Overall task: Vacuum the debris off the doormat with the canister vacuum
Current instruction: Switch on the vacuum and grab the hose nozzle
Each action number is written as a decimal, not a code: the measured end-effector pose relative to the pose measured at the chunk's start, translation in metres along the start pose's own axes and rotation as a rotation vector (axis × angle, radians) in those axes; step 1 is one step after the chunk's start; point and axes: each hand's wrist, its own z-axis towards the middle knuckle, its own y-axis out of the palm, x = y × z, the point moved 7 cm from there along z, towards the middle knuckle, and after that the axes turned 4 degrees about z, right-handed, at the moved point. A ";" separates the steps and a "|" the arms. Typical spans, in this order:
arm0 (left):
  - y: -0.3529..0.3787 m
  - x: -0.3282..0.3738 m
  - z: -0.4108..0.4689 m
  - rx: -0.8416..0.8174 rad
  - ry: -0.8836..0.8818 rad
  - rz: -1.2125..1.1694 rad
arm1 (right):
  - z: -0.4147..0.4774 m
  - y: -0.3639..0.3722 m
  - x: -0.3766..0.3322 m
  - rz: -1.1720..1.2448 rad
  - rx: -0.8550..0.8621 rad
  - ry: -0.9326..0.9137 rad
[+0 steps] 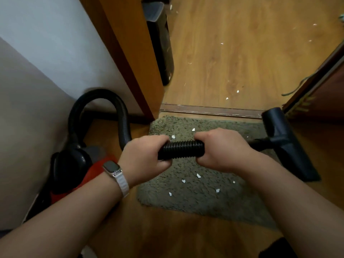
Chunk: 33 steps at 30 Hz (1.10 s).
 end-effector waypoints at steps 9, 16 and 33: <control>0.005 0.040 0.024 -0.132 -0.195 -0.114 | -0.026 -0.013 0.028 0.065 0.172 0.042; 0.030 0.048 0.022 -0.386 -0.267 -0.682 | -0.041 -0.017 0.026 0.055 0.273 0.092; 0.022 0.028 0.008 -0.279 -0.159 -0.738 | 0.001 0.013 0.023 1.756 0.503 0.592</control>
